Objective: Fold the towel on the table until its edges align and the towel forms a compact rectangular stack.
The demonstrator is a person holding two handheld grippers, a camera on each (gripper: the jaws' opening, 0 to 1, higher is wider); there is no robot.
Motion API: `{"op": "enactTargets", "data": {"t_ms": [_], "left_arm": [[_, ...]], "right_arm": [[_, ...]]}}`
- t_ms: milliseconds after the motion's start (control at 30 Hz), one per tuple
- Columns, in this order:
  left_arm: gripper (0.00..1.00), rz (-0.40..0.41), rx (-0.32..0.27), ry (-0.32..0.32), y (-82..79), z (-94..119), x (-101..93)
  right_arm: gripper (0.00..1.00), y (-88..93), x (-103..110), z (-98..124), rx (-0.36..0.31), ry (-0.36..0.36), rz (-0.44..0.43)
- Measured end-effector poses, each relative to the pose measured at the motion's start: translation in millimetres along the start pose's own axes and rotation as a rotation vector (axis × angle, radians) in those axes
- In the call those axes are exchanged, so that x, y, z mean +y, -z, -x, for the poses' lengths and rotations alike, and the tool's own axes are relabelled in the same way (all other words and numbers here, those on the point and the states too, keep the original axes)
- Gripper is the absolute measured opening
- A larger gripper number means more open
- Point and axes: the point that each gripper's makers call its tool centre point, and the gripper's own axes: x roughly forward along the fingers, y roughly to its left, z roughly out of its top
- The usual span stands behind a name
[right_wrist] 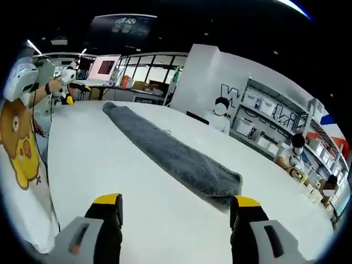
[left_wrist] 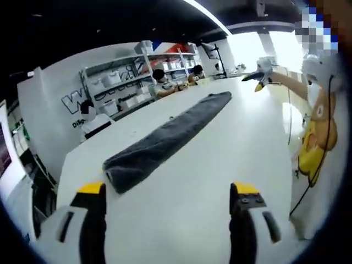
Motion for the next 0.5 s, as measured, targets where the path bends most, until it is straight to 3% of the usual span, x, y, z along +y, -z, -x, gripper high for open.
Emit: {"op": "enactTargets", "data": {"t_ms": [233,433,500], "left_arm": [[0.99,0.058,-0.060,-0.004,-7.3,5,-11.1],[0.99,0.109,-0.075,-0.017,-2.0,5,-18.5],[0.99,0.129,-0.077,-0.022,1.4,5,-20.0]], "right_arm": [[0.90,5.5,15,0,0.002,-0.001,-0.033],[0.92,5.3,15,4,-0.024,0.031,-0.083],[0.92,0.0,11,7,-0.065,0.070,-0.111]]}}
